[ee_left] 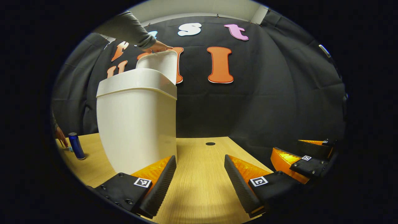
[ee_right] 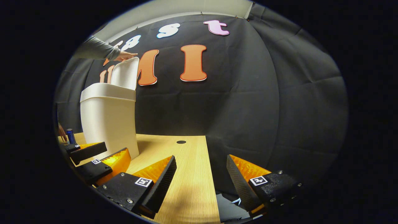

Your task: Press the lid of the desktop garbage bin to open it, pick up the crumpled paper on the desktop and throw it into the bin, then pick up the pop can on the desktop and drop it into the bin, and finally close the garbage bin lid.

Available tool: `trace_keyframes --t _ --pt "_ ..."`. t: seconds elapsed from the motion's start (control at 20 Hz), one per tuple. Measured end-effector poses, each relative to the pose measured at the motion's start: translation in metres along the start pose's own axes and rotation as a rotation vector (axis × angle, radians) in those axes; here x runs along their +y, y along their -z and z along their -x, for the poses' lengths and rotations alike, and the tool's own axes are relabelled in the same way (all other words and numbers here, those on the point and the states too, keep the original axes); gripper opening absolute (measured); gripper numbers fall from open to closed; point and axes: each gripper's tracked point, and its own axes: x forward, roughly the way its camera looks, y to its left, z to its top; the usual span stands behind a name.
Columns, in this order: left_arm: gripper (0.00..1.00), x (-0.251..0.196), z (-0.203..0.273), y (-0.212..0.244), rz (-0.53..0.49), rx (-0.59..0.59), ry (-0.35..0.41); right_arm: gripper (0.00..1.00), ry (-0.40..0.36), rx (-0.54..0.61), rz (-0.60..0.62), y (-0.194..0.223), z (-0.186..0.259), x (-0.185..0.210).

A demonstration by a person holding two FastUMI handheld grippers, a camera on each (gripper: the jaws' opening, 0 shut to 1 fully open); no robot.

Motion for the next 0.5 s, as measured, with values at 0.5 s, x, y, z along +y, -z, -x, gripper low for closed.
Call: trace_keyframes --t 0.5 --pt "0.99 0.0003 -0.0004 0.0004 0.000 0.000 -0.001 0.98 0.000 -0.001 0.001 -0.0002 0.0003 0.0007"
